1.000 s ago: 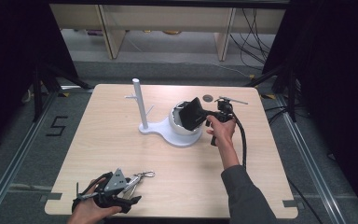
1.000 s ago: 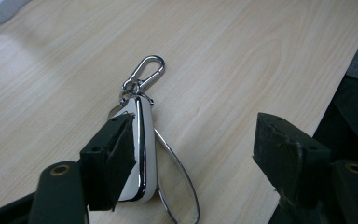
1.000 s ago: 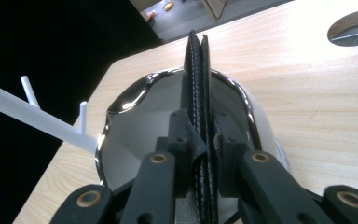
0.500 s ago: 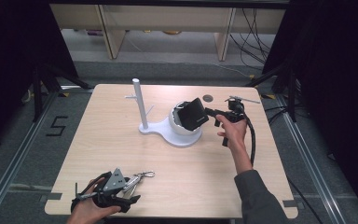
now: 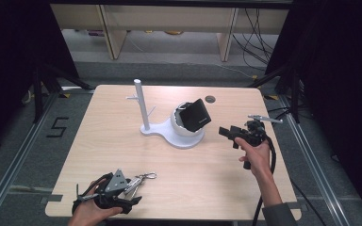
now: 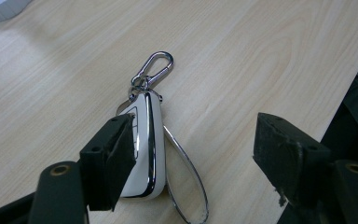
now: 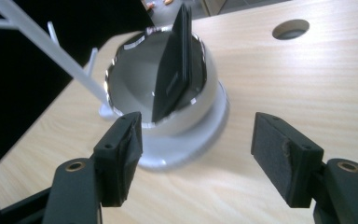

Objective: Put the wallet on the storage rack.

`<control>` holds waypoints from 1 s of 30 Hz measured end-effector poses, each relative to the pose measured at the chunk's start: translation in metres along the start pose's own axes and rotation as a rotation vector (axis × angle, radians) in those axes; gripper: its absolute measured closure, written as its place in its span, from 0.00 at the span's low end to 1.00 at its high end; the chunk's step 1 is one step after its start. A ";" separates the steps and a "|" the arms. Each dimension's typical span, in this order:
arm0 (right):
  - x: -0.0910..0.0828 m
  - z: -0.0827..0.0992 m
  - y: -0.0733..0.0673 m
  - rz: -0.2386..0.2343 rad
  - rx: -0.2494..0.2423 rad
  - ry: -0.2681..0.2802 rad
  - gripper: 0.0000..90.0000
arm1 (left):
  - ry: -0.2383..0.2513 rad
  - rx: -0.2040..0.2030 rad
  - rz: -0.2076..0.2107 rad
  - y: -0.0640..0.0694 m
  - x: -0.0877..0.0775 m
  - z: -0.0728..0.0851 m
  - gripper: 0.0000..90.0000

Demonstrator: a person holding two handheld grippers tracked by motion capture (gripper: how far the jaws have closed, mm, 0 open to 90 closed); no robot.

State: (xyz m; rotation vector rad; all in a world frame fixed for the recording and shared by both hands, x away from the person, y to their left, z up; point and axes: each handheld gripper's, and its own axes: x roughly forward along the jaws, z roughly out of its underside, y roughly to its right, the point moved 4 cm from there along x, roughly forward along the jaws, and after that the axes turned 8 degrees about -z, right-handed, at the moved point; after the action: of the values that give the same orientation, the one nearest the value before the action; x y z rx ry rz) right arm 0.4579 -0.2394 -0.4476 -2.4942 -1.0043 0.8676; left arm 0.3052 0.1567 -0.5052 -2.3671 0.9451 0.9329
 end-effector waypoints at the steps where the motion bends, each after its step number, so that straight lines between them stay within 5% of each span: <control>1: -0.003 0.004 -0.002 0.012 0.001 -0.015 0.37 | -0.001 0.005 -0.004 0.000 0.000 0.000 0.32; 5: -0.013 0.014 -0.006 -0.045 0.007 -0.019 0.37 | 0.002 0.012 -0.013 -0.001 -0.001 0.000 0.32; 14: -0.013 0.046 -0.006 -0.049 0.036 -0.075 0.37 | 0.001 0.008 -0.010 0.000 0.001 0.000 0.32; 25: -0.009 0.073 -0.013 -0.031 -0.068 -0.137 0.34 | -0.003 0.007 -0.020 -0.008 0.003 0.000 0.32; 26: -0.010 0.077 -0.017 -0.002 -0.040 -0.161 0.33 | -0.002 0.005 -0.022 -0.008 0.004 0.000 0.32; 27: -0.009 0.079 -0.014 0.011 -0.093 -0.159 0.33 | 0.000 0.003 -0.021 -0.009 0.003 -0.001 0.32; 30: -0.009 0.089 -0.017 -0.005 -0.107 -0.187 0.31 | 0.011 -0.016 -0.027 -0.014 0.003 -0.002 0.32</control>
State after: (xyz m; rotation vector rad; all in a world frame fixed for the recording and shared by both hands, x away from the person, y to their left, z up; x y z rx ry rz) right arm 0.3866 -0.2285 -0.5039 -2.5334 -1.1446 1.0889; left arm 0.3179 0.1630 -0.5041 -2.3945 0.9117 0.9209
